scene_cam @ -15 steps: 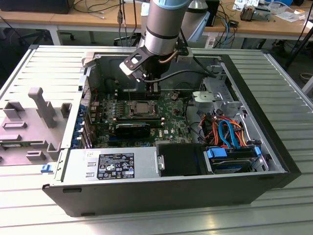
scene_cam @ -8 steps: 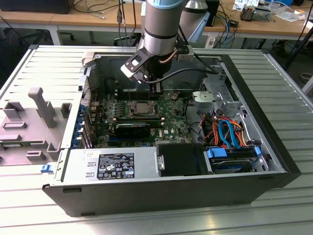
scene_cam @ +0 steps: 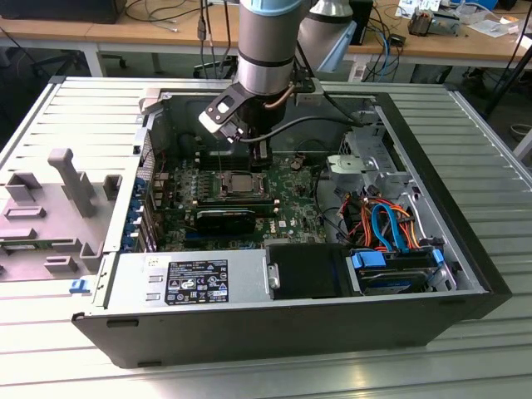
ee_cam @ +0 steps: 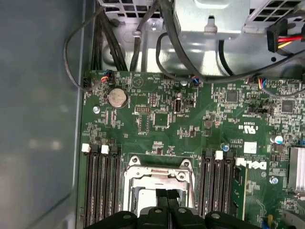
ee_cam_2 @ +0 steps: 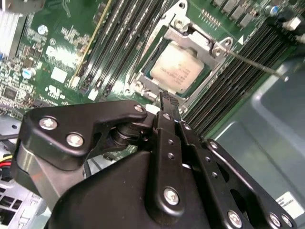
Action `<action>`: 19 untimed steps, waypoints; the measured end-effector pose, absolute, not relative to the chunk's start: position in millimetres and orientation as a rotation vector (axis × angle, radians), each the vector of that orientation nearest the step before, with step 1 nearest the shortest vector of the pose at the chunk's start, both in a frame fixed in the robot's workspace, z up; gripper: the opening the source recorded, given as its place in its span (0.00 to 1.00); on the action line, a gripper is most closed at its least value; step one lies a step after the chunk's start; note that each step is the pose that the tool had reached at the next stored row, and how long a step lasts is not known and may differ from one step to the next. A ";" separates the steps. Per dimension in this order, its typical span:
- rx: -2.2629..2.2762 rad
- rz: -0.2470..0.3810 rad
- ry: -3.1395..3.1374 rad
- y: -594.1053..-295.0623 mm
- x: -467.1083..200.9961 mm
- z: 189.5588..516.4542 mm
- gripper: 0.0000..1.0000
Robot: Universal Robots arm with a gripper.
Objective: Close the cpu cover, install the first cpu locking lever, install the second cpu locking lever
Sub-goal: 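Install the first cpu locking lever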
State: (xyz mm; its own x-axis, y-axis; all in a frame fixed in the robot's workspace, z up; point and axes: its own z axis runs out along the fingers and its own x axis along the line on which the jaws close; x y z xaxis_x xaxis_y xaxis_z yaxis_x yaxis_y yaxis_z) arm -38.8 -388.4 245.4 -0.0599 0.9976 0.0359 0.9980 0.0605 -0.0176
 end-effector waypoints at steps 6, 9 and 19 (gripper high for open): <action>-2.127 -0.018 -2.260 -388.5 -49.3 236.5 0.11; -2.127 -0.018 -2.260 -388.4 -55.8 232.7 0.11; -2.127 -0.018 -2.260 -388.3 -74.8 222.8 0.11</action>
State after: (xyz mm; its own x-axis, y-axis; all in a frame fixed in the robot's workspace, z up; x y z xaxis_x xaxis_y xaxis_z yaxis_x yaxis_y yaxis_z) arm -74.8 -388.3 222.8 -0.0598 0.9976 0.0356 0.9980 0.0605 -0.0176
